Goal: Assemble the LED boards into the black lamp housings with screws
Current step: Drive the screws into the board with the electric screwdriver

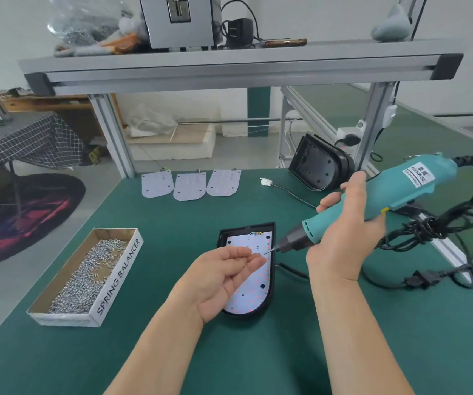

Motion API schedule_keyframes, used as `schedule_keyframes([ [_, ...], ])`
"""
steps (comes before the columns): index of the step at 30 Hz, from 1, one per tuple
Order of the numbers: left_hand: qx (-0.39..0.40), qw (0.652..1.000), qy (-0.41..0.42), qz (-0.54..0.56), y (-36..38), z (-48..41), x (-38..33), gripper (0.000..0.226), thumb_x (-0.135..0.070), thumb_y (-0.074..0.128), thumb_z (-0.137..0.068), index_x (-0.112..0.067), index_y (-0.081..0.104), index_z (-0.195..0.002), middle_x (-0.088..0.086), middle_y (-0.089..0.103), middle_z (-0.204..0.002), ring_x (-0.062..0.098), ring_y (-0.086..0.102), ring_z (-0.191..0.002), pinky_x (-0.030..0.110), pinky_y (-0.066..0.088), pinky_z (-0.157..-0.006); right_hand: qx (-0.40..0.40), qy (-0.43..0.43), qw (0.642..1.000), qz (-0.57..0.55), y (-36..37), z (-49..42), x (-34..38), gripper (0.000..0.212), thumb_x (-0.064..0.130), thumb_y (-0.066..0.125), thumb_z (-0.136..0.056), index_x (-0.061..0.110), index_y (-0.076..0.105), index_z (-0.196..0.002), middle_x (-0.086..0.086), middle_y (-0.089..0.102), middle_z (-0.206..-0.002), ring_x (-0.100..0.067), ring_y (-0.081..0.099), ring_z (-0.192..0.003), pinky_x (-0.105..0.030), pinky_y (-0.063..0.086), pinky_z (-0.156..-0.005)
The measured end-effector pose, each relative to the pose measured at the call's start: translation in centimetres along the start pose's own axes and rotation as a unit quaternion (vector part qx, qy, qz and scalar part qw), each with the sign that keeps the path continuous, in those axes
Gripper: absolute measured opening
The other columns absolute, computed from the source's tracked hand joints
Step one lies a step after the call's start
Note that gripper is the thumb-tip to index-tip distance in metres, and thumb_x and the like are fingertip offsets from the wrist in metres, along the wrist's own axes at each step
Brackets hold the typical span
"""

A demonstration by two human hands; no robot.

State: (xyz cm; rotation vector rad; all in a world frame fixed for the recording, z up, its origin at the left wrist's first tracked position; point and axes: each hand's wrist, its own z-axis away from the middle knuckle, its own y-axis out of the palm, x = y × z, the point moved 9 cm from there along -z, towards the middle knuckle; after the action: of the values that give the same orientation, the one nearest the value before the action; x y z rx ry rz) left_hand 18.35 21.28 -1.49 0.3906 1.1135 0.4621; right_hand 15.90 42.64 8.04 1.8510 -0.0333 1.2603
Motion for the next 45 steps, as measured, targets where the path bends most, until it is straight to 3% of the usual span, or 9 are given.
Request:
schedule_keyframes([
  [3, 0.002, 1.0, 0.0, 0.007, -0.1, 0.2, 0.4, 0.009, 0.009, 0.055, -0.095, 0.01, 0.062, -0.1, 0.02, 0.074, -0.085, 0.023, 0.077, -0.078, 0.02, 0.059, -0.064, 0.002, 0.007, 1.0, 0.002, 0.2, 0.8, -0.1, 0.027, 0.039, 0.068, -0.091, 0.016, 0.054, -0.088, 0.004, 0.059, -0.058, -0.015, 0.053, -0.055, -0.023, 0.046, -0.055],
  [5, -0.004, 1.0, -0.008, 0.004, 0.0, 0.4, 0.7, 0.018, -0.005, 0.07, -0.081, 0.006, 0.066, -0.095, 0.014, 0.071, -0.076, 0.016, 0.072, -0.064, 0.016, 0.056, -0.055, 0.007, 0.013, 1.0, -0.002, 0.4, 1.2, -0.2, 0.027, 0.039, 0.068, -0.091, 0.016, 0.053, -0.089, 0.004, 0.059, -0.058, -0.015, 0.052, -0.054, -0.022, 0.046, -0.055],
  [8, -0.028, 0.999, -0.037, -0.019, -0.5, 0.5, 1.3, 0.022, -0.023, 0.079, -0.067, -0.004, 0.072, -0.076, 0.004, 0.061, -0.063, 0.007, 0.055, -0.045, 0.012, 0.043, -0.037, 0.01, 0.013, 1.0, -0.006, 0.6, 1.6, -0.3, 0.027, 0.037, 0.067, -0.092, 0.013, 0.053, -0.091, 0.006, 0.058, -0.057, -0.013, 0.053, -0.053, -0.021, 0.046, -0.054],
  [10, -0.044, 0.998, -0.05, -0.012, -0.8, 0.5, 1.6, 0.022, -0.029, 0.081, -0.066, -0.009, 0.074, -0.062, 0.001, 0.056, -0.059, 0.006, 0.047, -0.041, 0.012, 0.035, -0.033, 0.01, 0.011, 1.0, -0.005, 0.7, 1.9, -0.2, 0.027, 0.038, 0.067, -0.09, 0.015, 0.054, -0.087, 0.007, 0.058, -0.056, -0.013, 0.053, -0.052, -0.021, 0.046, -0.053],
  [13, -0.047, 0.997, -0.059, 0.031, -0.9, 0.5, 1.8, 0.021, -0.027, 0.081, -0.066, -0.006, 0.078, -0.063, 0.002, 0.059, -0.062, 0.006, 0.053, -0.046, 0.012, 0.042, -0.038, 0.011, 0.007, 1.0, 0.001, 0.8, 2.1, -0.2, 0.028, 0.04, 0.068, -0.088, 0.016, 0.054, -0.082, 0.005, 0.058, -0.057, -0.016, 0.053, -0.053, -0.021, 0.045, -0.054],
  [20, 0.023, 0.99, -0.074, 0.115, -0.1, 0.6, 1.7, 0.03, 0.002, 0.073, -0.069, 0.015, 0.074, -0.096, 0.017, 0.067, -0.08, 0.018, 0.07, -0.066, 0.016, 0.056, -0.054, 0.003, -0.007, 1.0, 0.006, 0.5, 2.0, 0.0, 0.03, 0.042, 0.069, -0.086, 0.015, 0.054, -0.086, 0.002, 0.058, -0.059, -0.017, 0.054, -0.055, -0.021, 0.046, -0.056],
  [26, 0.014, 0.992, -0.077, 0.095, -0.1, 0.4, 2.3, 0.017, 0.005, 0.069, -0.068, 0.008, 0.078, -0.082, 0.019, 0.07, -0.079, 0.02, 0.072, -0.065, 0.017, 0.056, -0.052, -0.004, -0.004, 1.0, 0.008, 0.0, 1.8, -0.2, 0.029, 0.041, 0.069, -0.087, 0.016, 0.055, -0.086, 0.002, 0.058, -0.058, -0.017, 0.053, -0.054, -0.021, 0.046, -0.055],
  [38, 0.003, 0.997, -0.045, 0.064, 0.0, 0.4, 2.0, 0.014, 0.007, 0.071, -0.065, 0.004, 0.079, -0.077, 0.019, 0.072, -0.081, 0.023, 0.074, -0.07, 0.017, 0.057, -0.054, 0.0, 0.0, 1.0, 0.01, -0.2, 1.7, -0.6, 0.031, 0.043, 0.069, -0.085, 0.015, 0.055, -0.086, 0.0, 0.058, -0.058, -0.019, 0.053, -0.055, -0.024, 0.046, -0.057],
  [45, 0.014, 0.999, 0.044, 0.011, 0.6, 0.6, 1.1, 0.01, 0.003, 0.073, -0.063, -0.001, 0.076, -0.072, 0.017, 0.071, -0.08, 0.023, 0.074, -0.073, 0.018, 0.057, -0.06, -0.011, 0.001, 1.0, 0.017, -0.1, 1.6, -0.9, 0.028, 0.042, 0.067, -0.087, 0.016, 0.055, -0.087, 0.001, 0.058, -0.056, -0.016, 0.052, -0.053, -0.02, 0.046, -0.054],
])
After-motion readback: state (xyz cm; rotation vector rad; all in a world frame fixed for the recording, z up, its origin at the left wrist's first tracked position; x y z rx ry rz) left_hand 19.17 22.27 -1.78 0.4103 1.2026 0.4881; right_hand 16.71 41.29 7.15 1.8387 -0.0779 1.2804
